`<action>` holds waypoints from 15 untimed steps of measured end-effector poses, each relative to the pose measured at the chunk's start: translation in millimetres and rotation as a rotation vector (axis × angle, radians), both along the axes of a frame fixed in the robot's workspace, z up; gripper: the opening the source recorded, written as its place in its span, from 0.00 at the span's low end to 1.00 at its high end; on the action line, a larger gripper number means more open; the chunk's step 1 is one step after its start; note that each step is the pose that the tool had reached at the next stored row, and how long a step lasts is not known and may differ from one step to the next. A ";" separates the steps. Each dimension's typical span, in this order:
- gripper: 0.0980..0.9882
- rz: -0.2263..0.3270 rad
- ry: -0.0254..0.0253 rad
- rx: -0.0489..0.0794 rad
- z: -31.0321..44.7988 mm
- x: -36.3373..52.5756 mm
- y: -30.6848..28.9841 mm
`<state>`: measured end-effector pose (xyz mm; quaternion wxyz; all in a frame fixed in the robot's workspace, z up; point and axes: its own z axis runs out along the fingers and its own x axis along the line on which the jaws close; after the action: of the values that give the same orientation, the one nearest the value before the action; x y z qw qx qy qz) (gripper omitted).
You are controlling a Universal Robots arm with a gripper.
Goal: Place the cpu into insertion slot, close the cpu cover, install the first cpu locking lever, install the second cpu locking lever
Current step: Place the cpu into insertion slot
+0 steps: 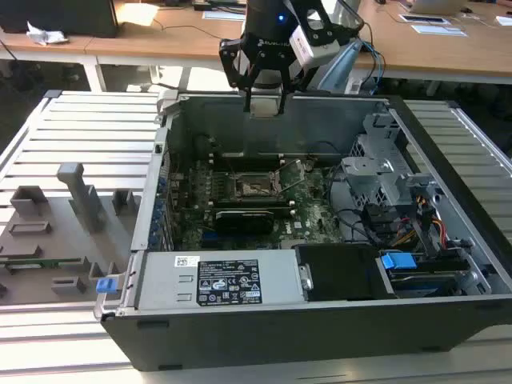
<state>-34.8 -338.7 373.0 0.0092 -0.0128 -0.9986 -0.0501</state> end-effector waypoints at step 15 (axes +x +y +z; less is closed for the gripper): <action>0.50 0.000 0.0001 -0.007 -14.1 0.0 0.0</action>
<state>-34.8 -338.7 358.8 0.0092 -0.0128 -0.9988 -0.0467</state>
